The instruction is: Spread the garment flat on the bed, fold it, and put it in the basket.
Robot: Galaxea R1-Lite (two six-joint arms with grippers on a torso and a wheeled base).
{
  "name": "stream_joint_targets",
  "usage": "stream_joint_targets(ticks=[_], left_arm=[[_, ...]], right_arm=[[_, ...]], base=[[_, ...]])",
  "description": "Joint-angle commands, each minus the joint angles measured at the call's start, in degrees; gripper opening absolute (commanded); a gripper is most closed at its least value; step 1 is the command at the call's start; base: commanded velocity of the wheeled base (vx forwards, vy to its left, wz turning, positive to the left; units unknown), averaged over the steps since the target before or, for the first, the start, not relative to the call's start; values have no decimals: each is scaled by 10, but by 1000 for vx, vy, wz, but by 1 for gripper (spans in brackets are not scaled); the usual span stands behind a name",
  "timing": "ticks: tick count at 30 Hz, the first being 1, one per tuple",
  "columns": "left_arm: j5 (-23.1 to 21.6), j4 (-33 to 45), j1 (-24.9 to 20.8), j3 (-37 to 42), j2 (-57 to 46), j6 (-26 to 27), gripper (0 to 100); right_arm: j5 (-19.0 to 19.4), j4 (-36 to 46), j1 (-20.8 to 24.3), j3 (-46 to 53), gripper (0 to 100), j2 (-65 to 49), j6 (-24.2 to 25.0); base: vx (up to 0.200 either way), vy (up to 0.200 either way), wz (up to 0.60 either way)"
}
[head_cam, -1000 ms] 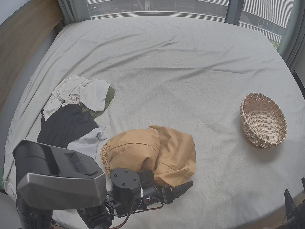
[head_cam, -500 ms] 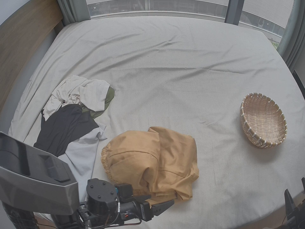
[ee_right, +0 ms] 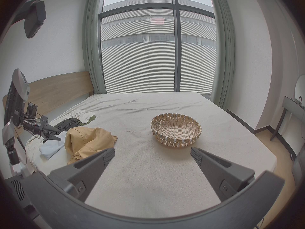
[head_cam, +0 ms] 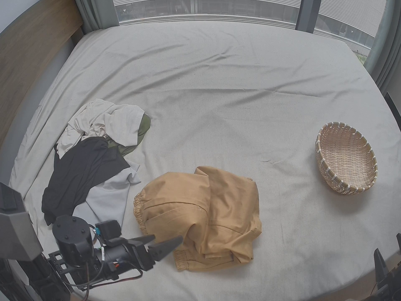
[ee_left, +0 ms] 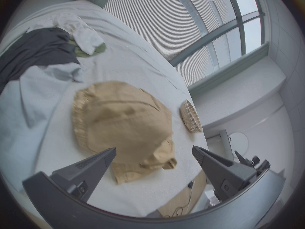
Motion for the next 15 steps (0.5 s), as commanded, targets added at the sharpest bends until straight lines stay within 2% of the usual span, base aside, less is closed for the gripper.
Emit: stream_joint_targets(ticks=[1, 10, 15], left_arm=[[-19, -1, 74, 12, -20, 1, 100], [-28, -1, 138, 11, 52, 5, 100], [-28, -1, 140, -4, 111, 19, 100]], right_arm=[[0, 0, 0, 9, 100, -4, 0], [0, 0, 0, 9, 100, -4, 0], [0, 0, 0, 9, 100, -5, 0]], base=[[0, 0, 0], [0, 0, 0], [0, 0, 0]])
